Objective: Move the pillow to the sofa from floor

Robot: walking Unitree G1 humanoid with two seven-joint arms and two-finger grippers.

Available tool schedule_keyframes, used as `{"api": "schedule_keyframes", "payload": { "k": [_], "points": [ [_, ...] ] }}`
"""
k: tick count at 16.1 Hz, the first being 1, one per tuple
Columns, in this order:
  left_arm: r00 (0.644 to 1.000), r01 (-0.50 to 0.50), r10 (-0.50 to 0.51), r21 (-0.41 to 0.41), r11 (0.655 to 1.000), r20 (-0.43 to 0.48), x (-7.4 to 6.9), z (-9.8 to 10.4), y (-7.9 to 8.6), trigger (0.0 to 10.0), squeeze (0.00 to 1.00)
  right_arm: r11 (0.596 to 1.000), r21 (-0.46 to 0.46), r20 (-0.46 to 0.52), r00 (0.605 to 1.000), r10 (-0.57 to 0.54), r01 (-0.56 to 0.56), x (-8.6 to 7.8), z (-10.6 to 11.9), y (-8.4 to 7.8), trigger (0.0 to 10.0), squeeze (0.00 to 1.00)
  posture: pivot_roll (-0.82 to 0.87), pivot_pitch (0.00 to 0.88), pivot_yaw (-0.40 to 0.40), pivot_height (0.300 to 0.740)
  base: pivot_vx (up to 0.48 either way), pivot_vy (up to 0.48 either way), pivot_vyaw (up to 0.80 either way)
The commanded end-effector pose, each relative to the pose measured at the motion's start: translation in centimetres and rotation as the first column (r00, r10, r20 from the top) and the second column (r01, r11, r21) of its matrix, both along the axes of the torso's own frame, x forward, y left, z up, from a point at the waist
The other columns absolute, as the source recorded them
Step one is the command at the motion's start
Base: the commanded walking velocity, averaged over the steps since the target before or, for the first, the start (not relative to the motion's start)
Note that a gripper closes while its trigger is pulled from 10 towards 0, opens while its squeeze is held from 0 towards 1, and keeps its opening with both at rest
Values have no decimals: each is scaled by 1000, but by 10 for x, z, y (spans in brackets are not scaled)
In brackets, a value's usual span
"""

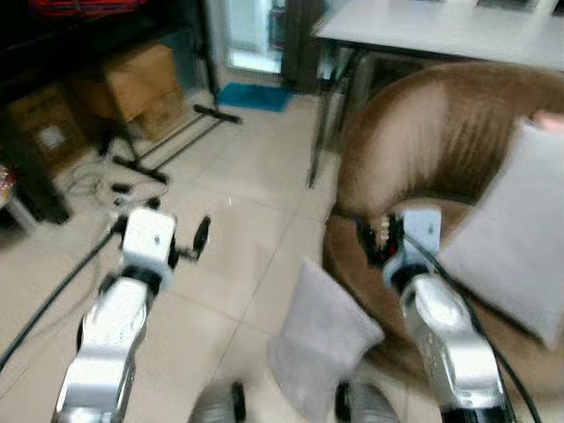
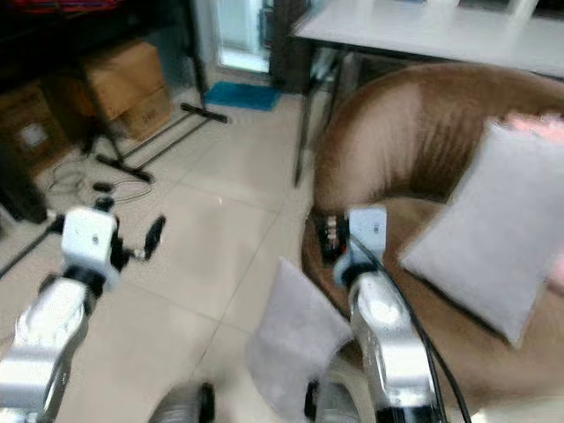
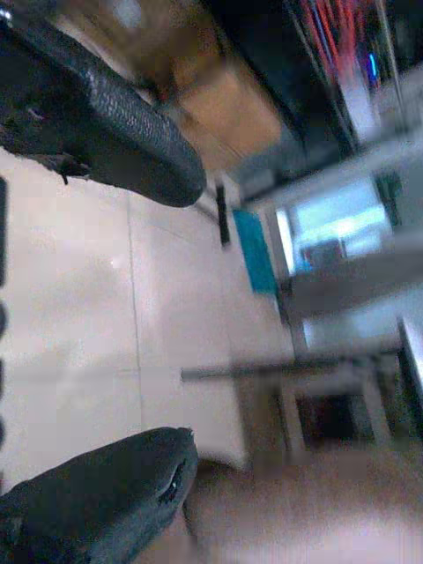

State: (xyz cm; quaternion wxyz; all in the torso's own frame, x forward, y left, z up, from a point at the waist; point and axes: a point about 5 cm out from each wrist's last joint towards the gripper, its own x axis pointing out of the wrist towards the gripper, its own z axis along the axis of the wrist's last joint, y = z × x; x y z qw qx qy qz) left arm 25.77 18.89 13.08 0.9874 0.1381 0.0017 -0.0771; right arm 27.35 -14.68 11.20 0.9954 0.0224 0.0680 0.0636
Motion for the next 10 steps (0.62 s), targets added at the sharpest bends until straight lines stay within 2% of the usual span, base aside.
{"api": "schedule_keyframes", "payload": {
  "k": [1,2,4,7,10],
  "points": [
    [1000,20,-20,2,1000,16,2,4,-5,10000,0,1000,-7,-11,1000,-30,30,0,-1,-7,10000,0,-90,0,36,646,270,0,-781],
    [1000,22,-22,2,1000,15,2,4,-5,10000,0,999,-10,-9,999,-33,32,0,-1,-8,10000,0,-92,0,37,646,270,0,-700],
    [1000,24,-24,10,1000,10,2,3,-5,10000,0,999,-14,2,1000,-31,31,0,0,-7,10000,0,-92,0,37,646,261,0,0],
    [1000,4,-4,35,999,13,2,2,-4,10000,0,1000,-12,1,1000,-26,26,0,0,-7,10000,0,-93,0,38,646,0,0,0],
    [1000,-6,5,34,999,21,3,2,-4,10000,0,1000,0,9,1000,-23,23,-1,0,-7,10000,0,-91,0,34,611,0,0,0]
  ]
}}
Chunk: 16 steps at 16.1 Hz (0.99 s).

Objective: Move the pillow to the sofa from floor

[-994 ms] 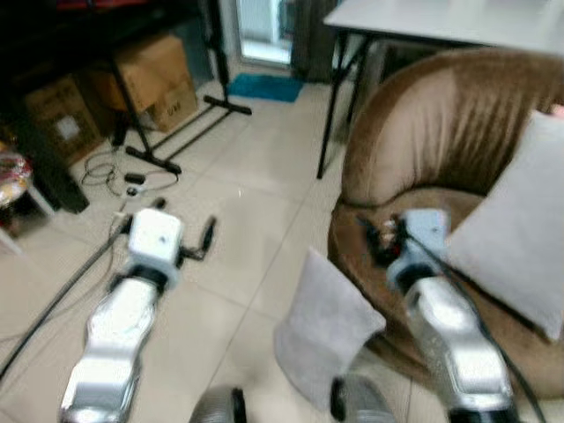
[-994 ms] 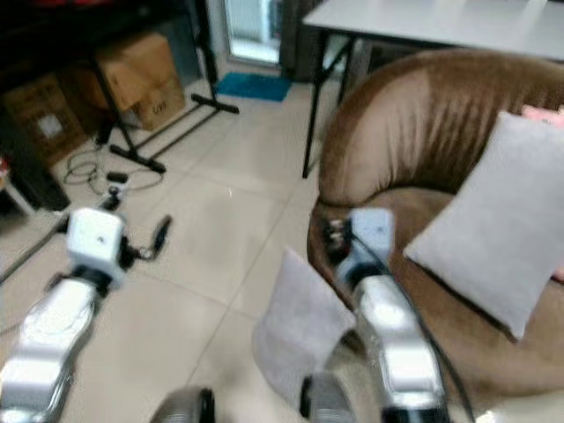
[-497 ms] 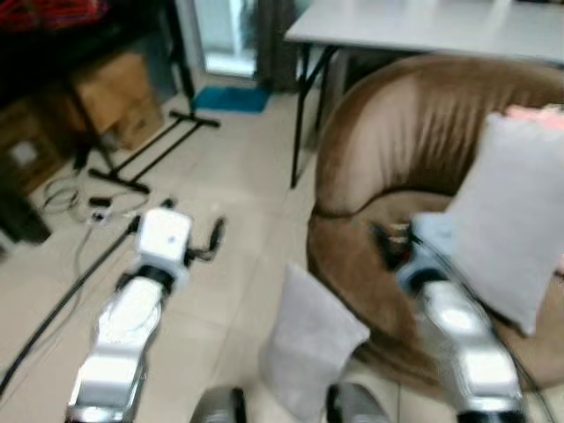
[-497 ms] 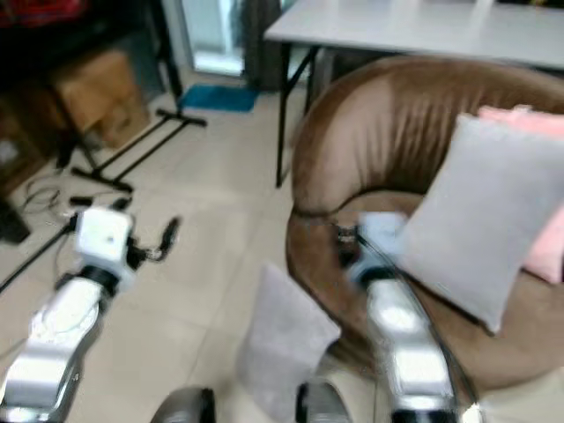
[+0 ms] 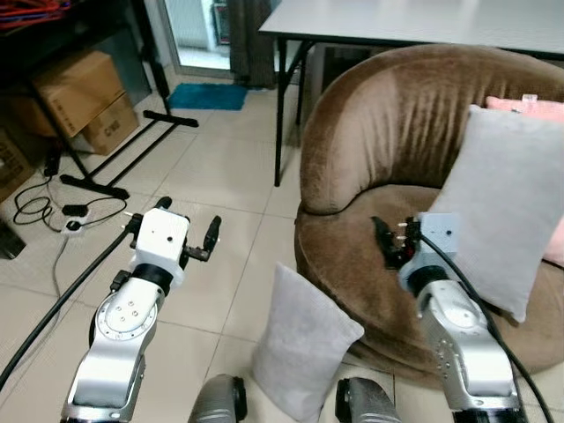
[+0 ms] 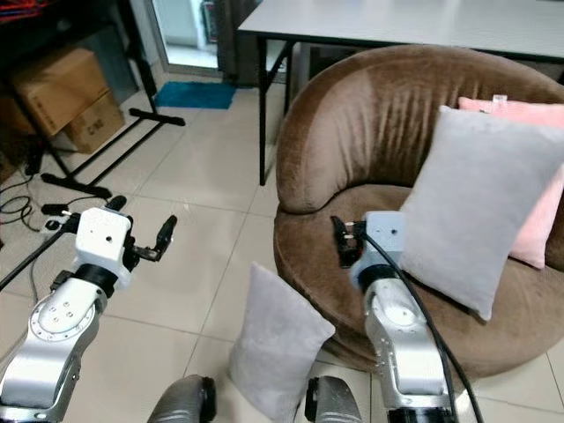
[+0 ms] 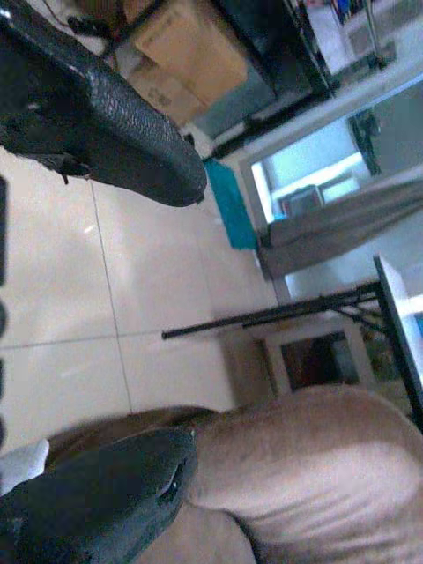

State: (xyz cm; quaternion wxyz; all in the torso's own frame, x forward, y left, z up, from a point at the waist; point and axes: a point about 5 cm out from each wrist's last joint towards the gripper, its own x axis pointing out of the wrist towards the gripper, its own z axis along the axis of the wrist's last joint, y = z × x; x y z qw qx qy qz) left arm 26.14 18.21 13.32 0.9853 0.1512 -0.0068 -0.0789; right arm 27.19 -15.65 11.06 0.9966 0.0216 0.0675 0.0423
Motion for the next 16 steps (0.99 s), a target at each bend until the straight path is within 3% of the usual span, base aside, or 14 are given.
{"api": "schedule_keyframes", "payload": {
  "k": [1,7,14,16],
  "points": [
    [1000,-15,15,3,1000,8,-1,1,3,10000,0,1000,3,9,1000,21,-21,1,1,3,10000,0,-91,0,34,601,0,0,0],
    [1000,-14,14,1,1000,11,-2,1,2,10000,0,1000,-4,7,1000,25,-25,0,0,4,10000,0,-86,0,32,547,0,0,0],
    [1000,11,-11,-7,1000,6,-2,1,1,10000,0,1000,-4,-10,1000,23,-23,1,-3,5,10000,0,-86,0,35,547,83,0,0],
    [1000,11,-11,-7,1000,4,-2,1,1,10000,0,1000,-2,-11,1000,21,-21,1,-3,4,10000,0,-86,0,35,547,319,0,-788]
  ]
}}
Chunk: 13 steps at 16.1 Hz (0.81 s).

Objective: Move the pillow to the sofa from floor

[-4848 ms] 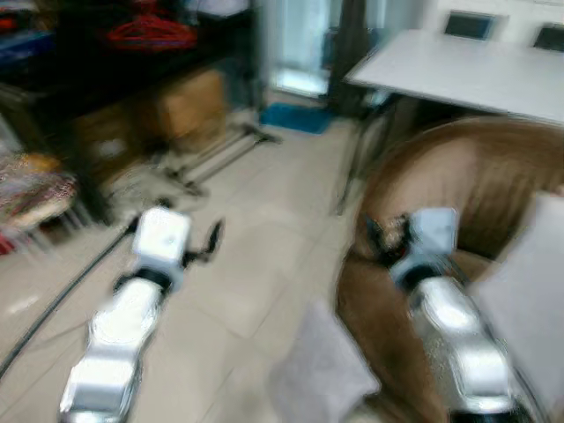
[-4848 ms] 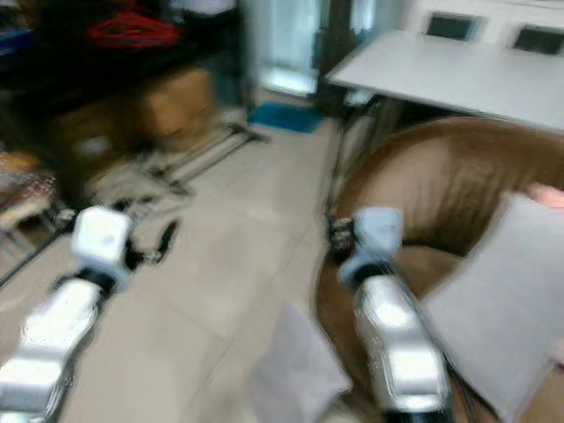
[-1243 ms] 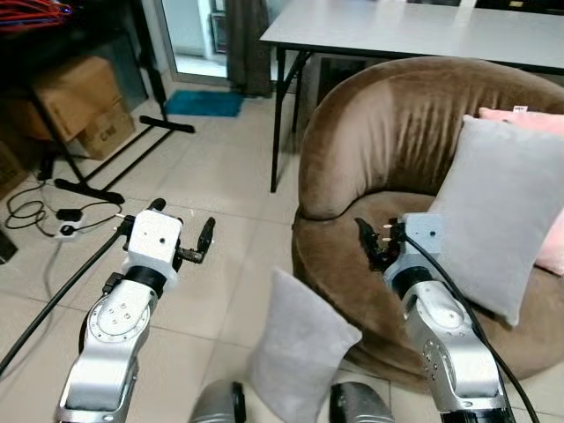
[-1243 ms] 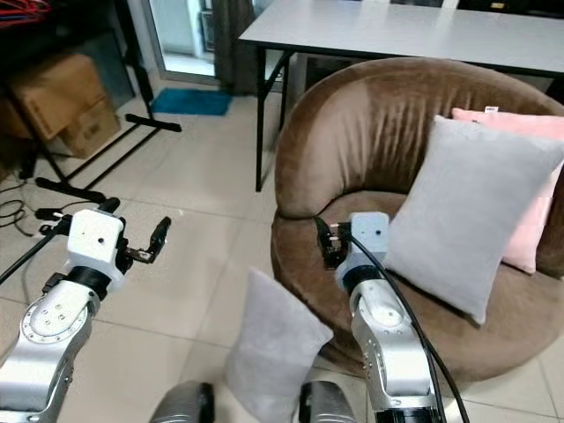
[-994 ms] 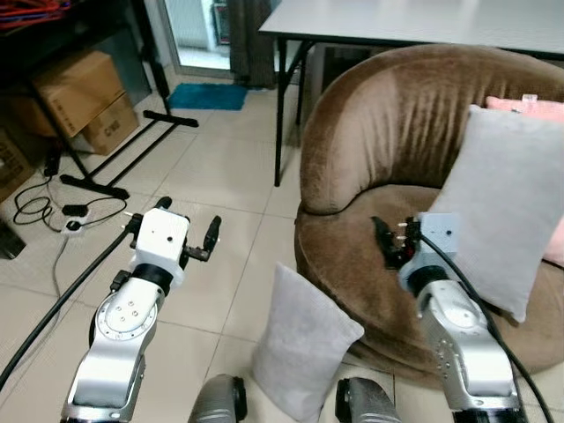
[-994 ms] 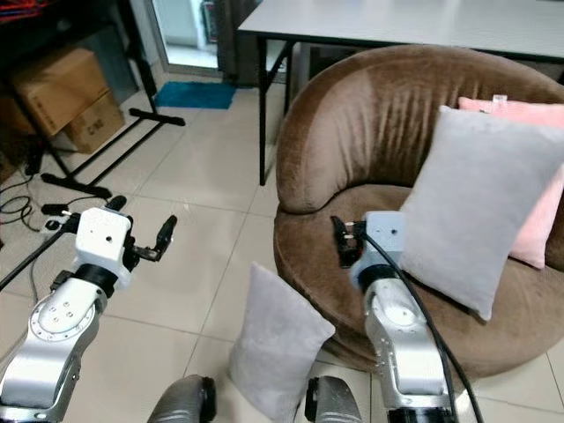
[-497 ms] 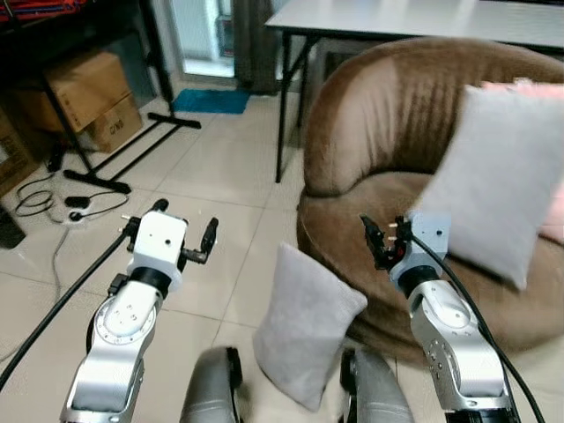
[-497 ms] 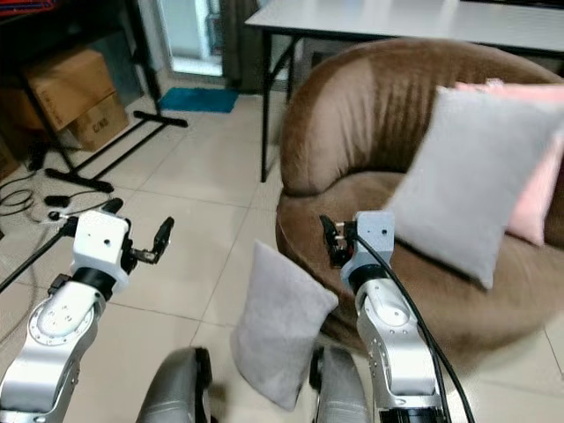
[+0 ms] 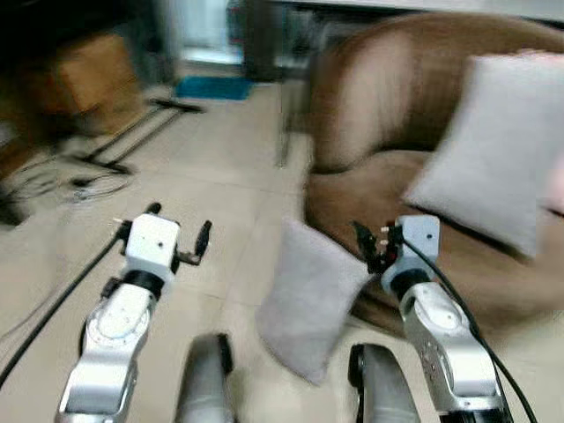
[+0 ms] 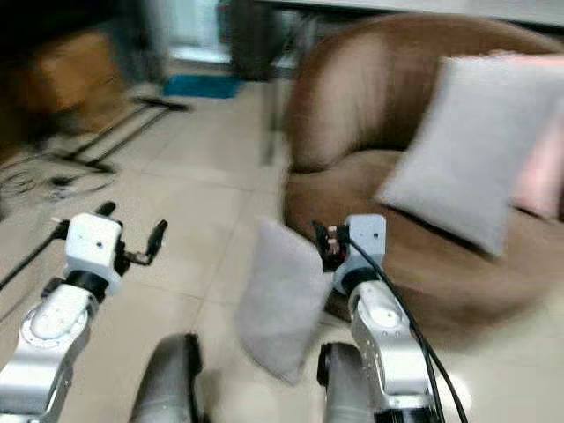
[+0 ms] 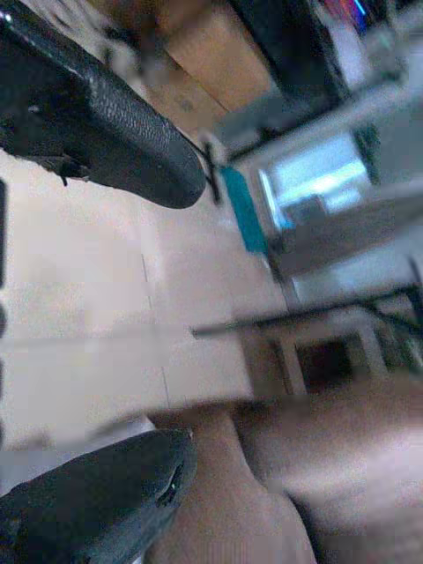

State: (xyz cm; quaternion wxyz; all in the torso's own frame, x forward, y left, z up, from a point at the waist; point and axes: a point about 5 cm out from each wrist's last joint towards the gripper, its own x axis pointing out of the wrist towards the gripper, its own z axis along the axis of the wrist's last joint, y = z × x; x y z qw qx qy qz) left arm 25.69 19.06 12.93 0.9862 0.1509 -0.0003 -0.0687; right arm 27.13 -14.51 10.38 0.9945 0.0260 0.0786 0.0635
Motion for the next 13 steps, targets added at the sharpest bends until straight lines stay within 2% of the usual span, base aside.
{"api": "schedule_keyframes", "payload": {
  "k": [1,2,7,9,11,13],
  "points": [
    [999,33,-33,-8,999,14,3,4,-7,10000,0,1000,-14,10,1000,-22,22,2,3,-7,10000,0,-86,0,35,547,322,0,-788],
    [999,33,-33,-8,999,14,3,4,-7,10000,0,1000,-15,11,1000,-23,23,2,3,-7,10000,0,-86,0,35,547,322,0,-731],
    [999,32,-32,-8,999,16,4,5,-7,10000,0,1000,-20,25,1000,-16,16,3,5,-6,10000,0,-83,0,35,547,322,0,0],
    [999,32,-31,-7,999,17,4,6,-7,10000,0,999,-41,22,999,24,-23,2,5,-3,10000,0,-83,0,35,547,313,0,0],
    [999,33,-33,-4,999,18,4,6,-8,10000,0,993,-77,4,996,89,-88,1,2,1,10000,0,-83,0,34,547,281,0,800],
    [999,35,-35,-3,999,18,3,5,-9,10000,0,984,-68,-25,986,165,-166,1,-1,2,10000,0,-83,0,33,547,120,0,800]
  ]
}}
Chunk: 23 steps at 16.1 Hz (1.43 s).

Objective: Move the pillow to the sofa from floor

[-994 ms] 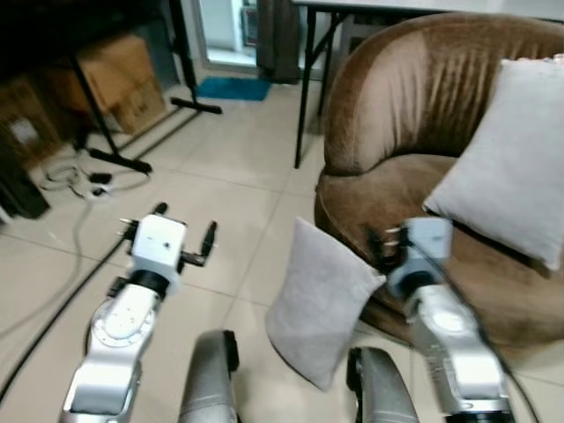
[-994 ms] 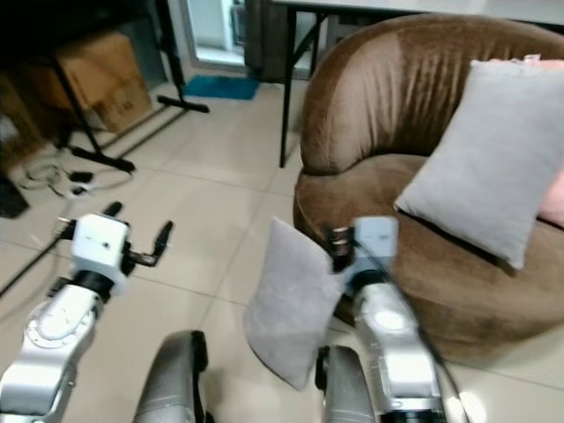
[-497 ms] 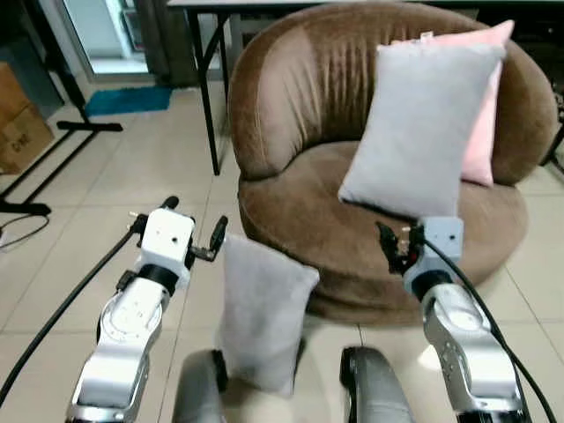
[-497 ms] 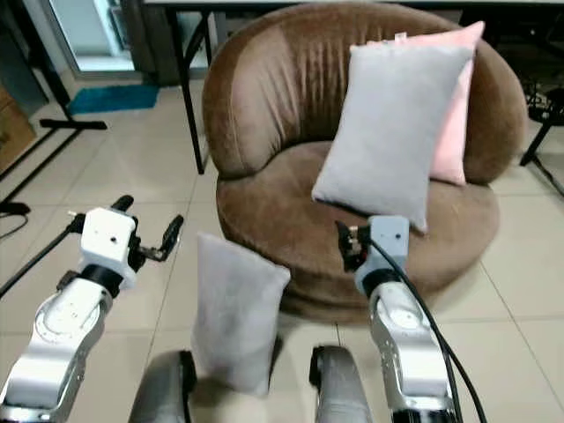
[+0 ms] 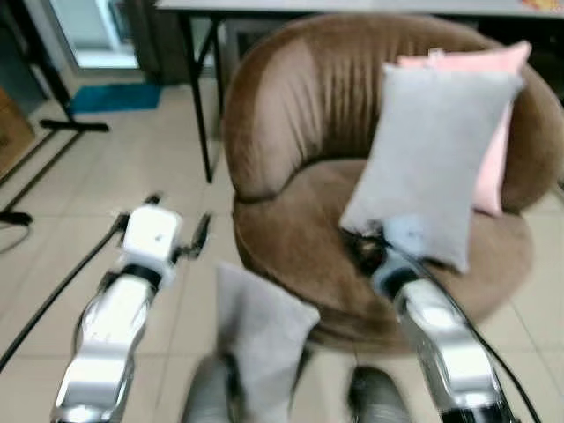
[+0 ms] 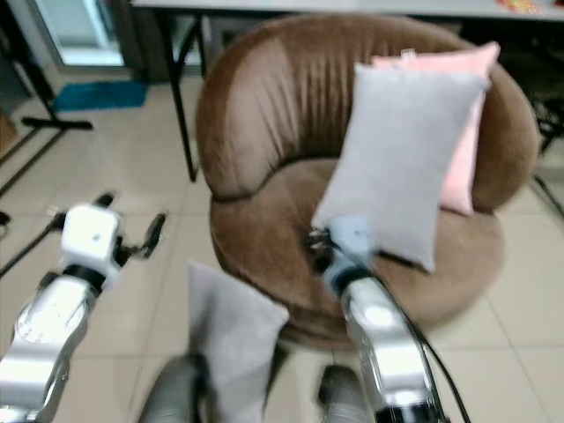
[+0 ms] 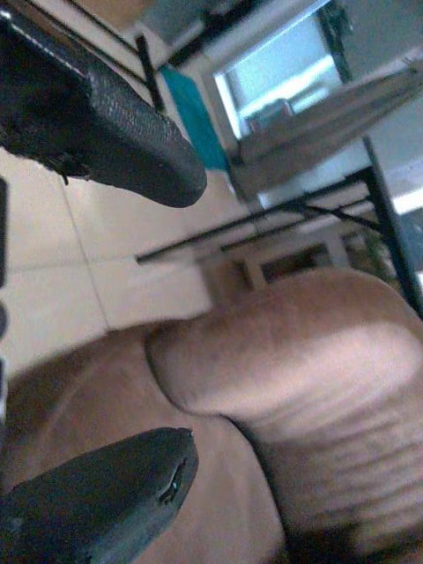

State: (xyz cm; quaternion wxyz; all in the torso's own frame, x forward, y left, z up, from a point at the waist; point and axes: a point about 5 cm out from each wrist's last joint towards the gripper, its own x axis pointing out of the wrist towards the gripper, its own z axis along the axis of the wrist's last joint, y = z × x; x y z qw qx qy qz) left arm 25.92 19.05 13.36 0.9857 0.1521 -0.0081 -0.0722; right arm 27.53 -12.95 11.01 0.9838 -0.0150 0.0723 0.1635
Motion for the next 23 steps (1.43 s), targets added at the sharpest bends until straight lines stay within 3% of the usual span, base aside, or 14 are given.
{"api": "schedule_keyframes", "payload": {
  "k": [1,7,12,19,23],
  "points": [
    [1000,25,-25,-5,1000,4,1,1,-9,10000,0,1000,-21,-43,999,-2,1,-3,-8,-13,10000,0,-84,0,33,547,0,0,800],
    [1000,15,-15,-11,1000,10,0,0,-10,10000,0,996,-45,-55,996,72,-75,-7,-11,-16,10000,0,-85,0,26,547,0,0,791],
    [1000,13,-13,-8,1000,7,-1,-1,-10,10000,0,997,0,-78,994,81,-81,-9,-15,-18,10000,0,-86,0,26,547,0,0,0],
    [999,44,-44,22,999,-24,-5,-5,-10,10000,0,991,16,-78,988,131,-130,-13,-16,-17,10000,0,-81,0,28,472,0,0,0],
    [985,145,-140,55,988,-97,-9,-14,-13,10000,0,987,20,-91,982,163,-162,-10,-22,-15,10000,0,-81,0,35,452,0,0,0]
  ]
}}
